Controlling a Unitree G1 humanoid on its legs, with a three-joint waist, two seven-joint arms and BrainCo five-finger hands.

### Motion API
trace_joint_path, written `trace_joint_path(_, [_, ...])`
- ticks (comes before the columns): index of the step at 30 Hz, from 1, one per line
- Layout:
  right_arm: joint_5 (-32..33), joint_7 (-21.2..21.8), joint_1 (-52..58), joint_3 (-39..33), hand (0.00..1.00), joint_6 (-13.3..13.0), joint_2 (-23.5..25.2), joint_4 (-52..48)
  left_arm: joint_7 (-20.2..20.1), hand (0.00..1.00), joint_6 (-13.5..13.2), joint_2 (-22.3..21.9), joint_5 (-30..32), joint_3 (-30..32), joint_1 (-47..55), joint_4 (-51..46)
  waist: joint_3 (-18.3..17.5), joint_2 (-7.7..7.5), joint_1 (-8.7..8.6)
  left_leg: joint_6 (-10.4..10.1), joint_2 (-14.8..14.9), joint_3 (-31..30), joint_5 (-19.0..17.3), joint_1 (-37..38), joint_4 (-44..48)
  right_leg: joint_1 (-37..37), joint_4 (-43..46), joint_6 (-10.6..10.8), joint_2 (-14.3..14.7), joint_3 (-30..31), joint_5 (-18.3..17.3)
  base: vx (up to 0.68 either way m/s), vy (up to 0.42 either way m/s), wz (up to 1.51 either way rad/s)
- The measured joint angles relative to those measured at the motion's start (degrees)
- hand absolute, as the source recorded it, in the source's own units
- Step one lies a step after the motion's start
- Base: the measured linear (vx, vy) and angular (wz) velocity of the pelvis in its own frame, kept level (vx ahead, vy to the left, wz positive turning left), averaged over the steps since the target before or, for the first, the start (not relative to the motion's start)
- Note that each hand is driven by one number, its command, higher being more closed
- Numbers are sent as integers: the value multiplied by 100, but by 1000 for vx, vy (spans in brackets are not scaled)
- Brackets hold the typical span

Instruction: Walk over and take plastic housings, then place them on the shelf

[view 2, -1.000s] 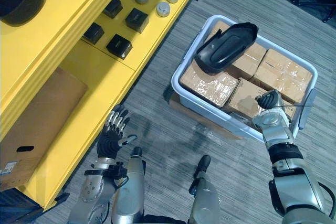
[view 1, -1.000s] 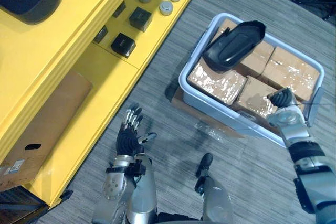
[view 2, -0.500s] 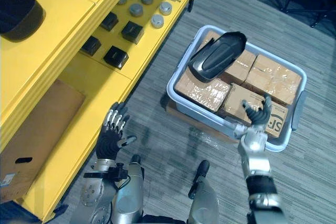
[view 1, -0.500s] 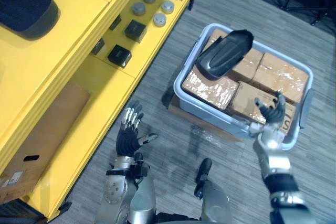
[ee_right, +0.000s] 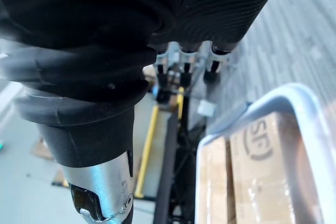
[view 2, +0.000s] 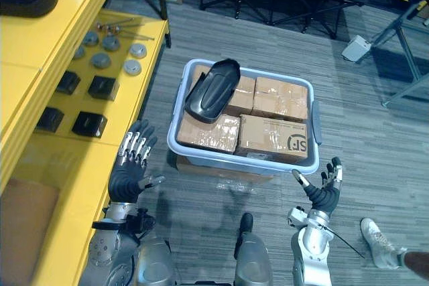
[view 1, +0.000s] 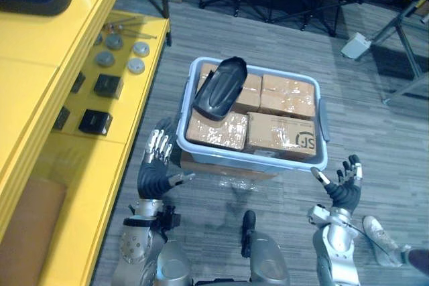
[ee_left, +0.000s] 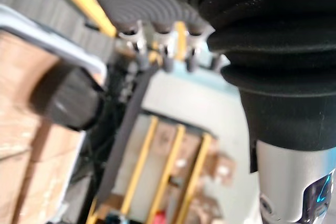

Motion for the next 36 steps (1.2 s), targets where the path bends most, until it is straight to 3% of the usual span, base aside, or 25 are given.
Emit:
trace_joint_path(1, [-58, 27, 154, -17, 0, 8, -31, 0, 12, 0, 0, 33, -46, -19, -55, 121, -76, 66, -58, -57, 18, -184, -77, 2, -8, -35, 337, -7, -12, -27, -425, 109, -101, 64])
trace_joint_path(4, [-117, 94, 214, -126, 0, 29, -258, 9, 60, 0, 15, -14, -256, -186, 54, 498, -441, 204, -89, -106, 64, -490, 51, 6, -315, -220, 954, 45, 30, -305, -1072, 139, -155, 52])
trace_joint_path(5, [-98, 105, 192, -129, 0, 34, -344, 15, 63, 0, 27, -32, -255, -201, 80, 566, -499, 287, -101, -158, 81, -545, 159, 4, -420, -217, 969, 33, 41, -376, -1099, 235, -210, 47])
trace_joint_path(8, [95, 209, -141, -165, 0, 132, -701, 225, 44, 0, 144, -304, -272, -335, 176, 612, -605, 506, -171, -62, 5, -589, 836, -17, -682, -2, 965, -31, -80, -627, -1123, 279, -226, 68])
trace_joint_path(9, [302, 226, -229, -273, 0, 222, -799, 362, -28, 0, 202, -380, -271, -387, 123, 602, -619, 496, -199, -7, -125, -568, 1227, -4, -746, 302, 929, -48, -258, -800, -1131, 167, -99, 108])
trace_joint_path(11, [527, 209, -397, -407, 0, 270, -806, 628, -130, 0, 204, -380, -272, -412, 110, 566, -647, 441, -174, -20, -385, -554, 1338, -3, -992, 567, 921, -74, -538, -828, -1146, 164, 5, 130])
trace_joint_path(12, [640, 183, -664, -529, 0, 277, -921, 974, -225, 0, 212, -381, -275, -447, 95, 536, -667, 441, -181, 99, -694, -571, 1652, 91, -1998, 634, 962, -71, -720, -887, -1144, 121, 85, 136])
trace_joint_path(13, [756, 84, -1002, -572, 0, 312, -1097, 1474, -340, 0, 227, -375, -395, -546, 105, 488, -693, 506, -114, 42, -808, -575, 2108, 171, -2430, 516, 1271, -38, -817, -1006, -1122, 60, 57, 99])
trace_joint_path(14, [766, 65, -1218, -546, 0, 334, -1112, 1706, -374, 0, 231, -384, -476, -559, 111, 470, -696, 516, -52, 71, -815, -606, 2140, 185, -2486, 311, 1611, 5, -861, -969, -1031, 22, 27, 39])
trace_joint_path(15, [798, 53, -1598, -466, 0, 338, -1088, 2043, -481, 0, 233, -356, -549, -570, 133, 513, -653, 556, 69, 77, -761, -593, 2145, 216, -2484, 114, 1460, 68, -852, -922, -1454, 23, -55, 7])
trace_joint_path(16, [906, -9, -1804, -332, 0, 340, -1083, 2142, -583, 0, 266, -304, -640, -584, 113, 535, -618, 473, 155, 50, -821, -596, 2128, 206, -2398, 215, 725, -31, -788, -930, -996, 25, -92, 17])
trace_joint_path(17, [1011, -32, -1981, -219, 0, 349, -1132, 2289, -659, 0, 292, -231, -630, -633, 78, 624, -522, 472, 141, -10, -870, -625, 2070, 191, -2267, 348, 640, 121, -811, -984, -938, 48, -94, 22])
trace_joint_path(21, [1434, -39, -2747, -62, 0, 551, -1212, 3230, -881, 0, 409, -161, -598, -1051, 55, 603, -422, 570, 234, 36, -800, -605, 2008, 110, -2165, 495, 363, 92, -701, -1070, -830, 1, -9, 7])
trace_joint_path(25, [1644, -39, -3947, -67, 0, 982, -1546, 4366, -780, 0, 467, -133, -611, -1059, -334, 609, -17, 646, 321, 46, -889, -686, 1922, -216, -2054, 398, 58, 159, -727, -1119, -524, -128, 68, 7])
trace_joint_path(28, [1761, -49, -4896, -59, 0, 1297, -1891, 5120, -671, 0, 470, -48, -645, -1094, -602, 793, 75, 719, 489, 77, -940, -831, 1908, -782, -1739, 170, -168, 171, -715, -1230, -277, -164, 80, 21])
trace_joint_path(31, [1987, -45, -5455, 63, 0, 1461, -2130, 5505, -537, 0, 467, -61, -670, -1100, -668, 1092, 136, 799, 625, 108, -986, -911, 1930, -1001, -1585, 105, -223, 204, -731, -1294, -209, -105, 50, 17])
trace_joint_path(36, [2145, -25, -6086, 69, 0, 1664, -2332, 6116, -353, 0, 460, -163, -679, -1333, -822, 1394, 236, 960, 671, 113, -1008, -1001, 1939, -1260, -1418, -58, -130, 209, -745, -1354, -204, -24, 5, 7])
